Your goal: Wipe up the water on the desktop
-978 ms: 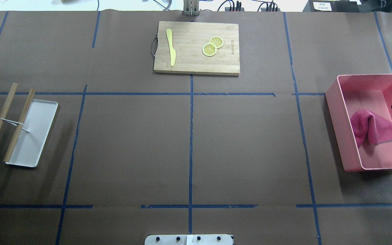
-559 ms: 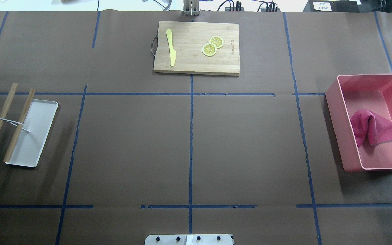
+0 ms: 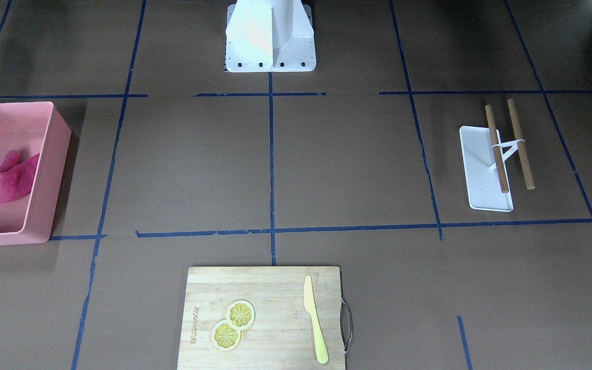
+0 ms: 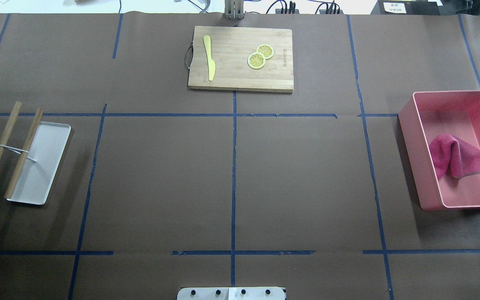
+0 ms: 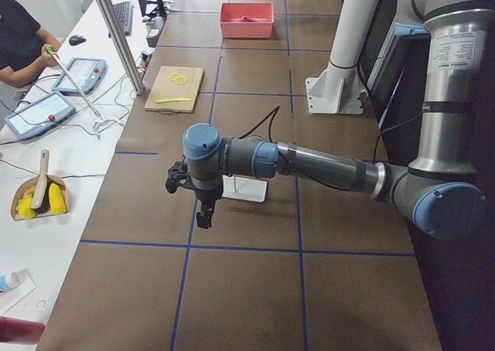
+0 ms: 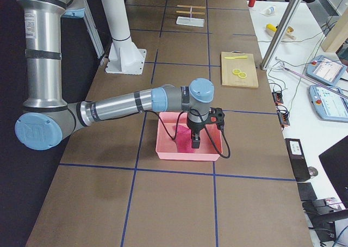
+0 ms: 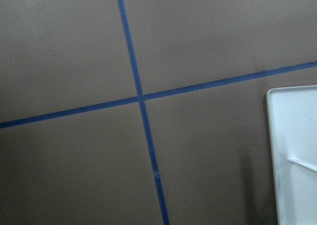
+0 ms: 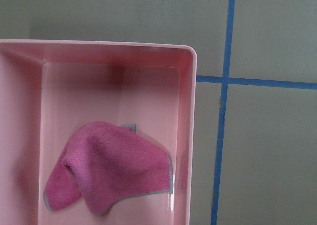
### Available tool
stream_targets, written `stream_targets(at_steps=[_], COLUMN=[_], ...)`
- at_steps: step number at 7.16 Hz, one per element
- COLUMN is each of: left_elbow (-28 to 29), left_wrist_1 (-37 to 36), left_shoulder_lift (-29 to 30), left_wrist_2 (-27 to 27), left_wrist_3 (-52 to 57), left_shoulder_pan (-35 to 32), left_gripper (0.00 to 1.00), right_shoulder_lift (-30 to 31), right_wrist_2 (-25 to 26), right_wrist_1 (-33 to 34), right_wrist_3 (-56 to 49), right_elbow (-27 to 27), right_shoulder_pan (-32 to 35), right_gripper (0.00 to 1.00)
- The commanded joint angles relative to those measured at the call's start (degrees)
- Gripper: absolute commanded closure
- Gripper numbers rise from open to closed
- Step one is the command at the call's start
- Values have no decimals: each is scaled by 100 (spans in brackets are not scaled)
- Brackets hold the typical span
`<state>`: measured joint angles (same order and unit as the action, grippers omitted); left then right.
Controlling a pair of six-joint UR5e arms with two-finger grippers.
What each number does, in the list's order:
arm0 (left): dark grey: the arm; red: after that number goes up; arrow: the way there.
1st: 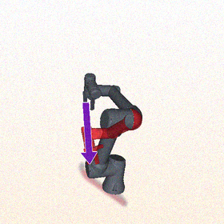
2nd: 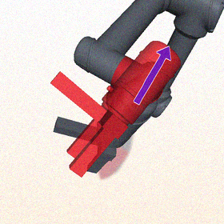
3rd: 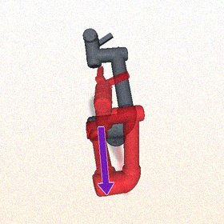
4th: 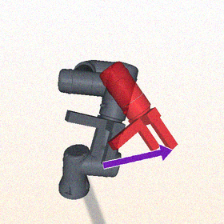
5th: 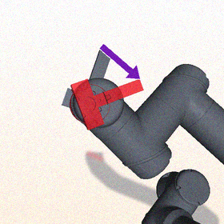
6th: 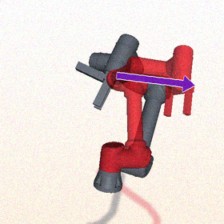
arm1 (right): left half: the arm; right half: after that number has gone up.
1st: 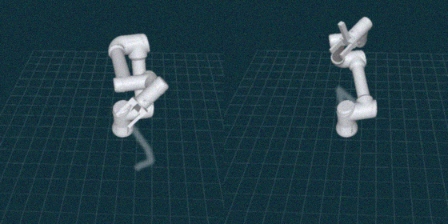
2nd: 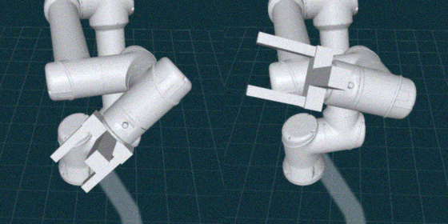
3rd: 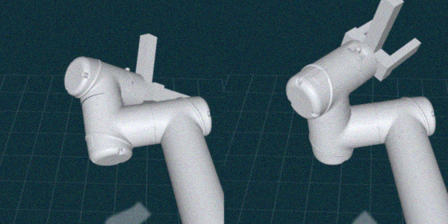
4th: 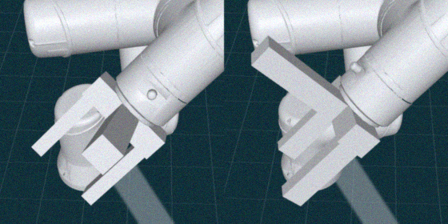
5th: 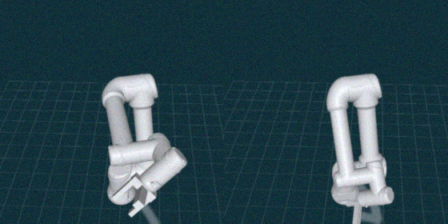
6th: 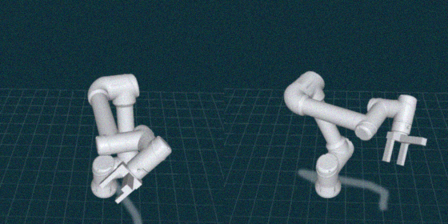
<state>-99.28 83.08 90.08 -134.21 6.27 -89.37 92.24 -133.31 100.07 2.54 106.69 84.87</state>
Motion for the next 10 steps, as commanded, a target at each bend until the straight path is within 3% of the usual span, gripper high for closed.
stream_targets(at_steps=[1,4,7,10], left_elbow=[453,506,689,532], left_wrist_1=[-63,-64,-73,-72], left_shoulder_lift=[2,-17,19,53], left_wrist_2=[-725,-694,-228,-202], left_wrist_3=[68,-64,-29,-64], left_shoulder_pan=[-186,-186,-159,-124], left_gripper=[0,0,0,0], right_shoulder_lift=[4,75,119,22], right_wrist_2=[16,24,86,77], right_wrist_1=[74,39,66,-57], right_wrist_3=[-114,-131,-140,-175], right_elbow=[-87,-96,-96,-456], right_shoulder_pan=[65,65,65,65], right_gripper=[0,0,0,0])
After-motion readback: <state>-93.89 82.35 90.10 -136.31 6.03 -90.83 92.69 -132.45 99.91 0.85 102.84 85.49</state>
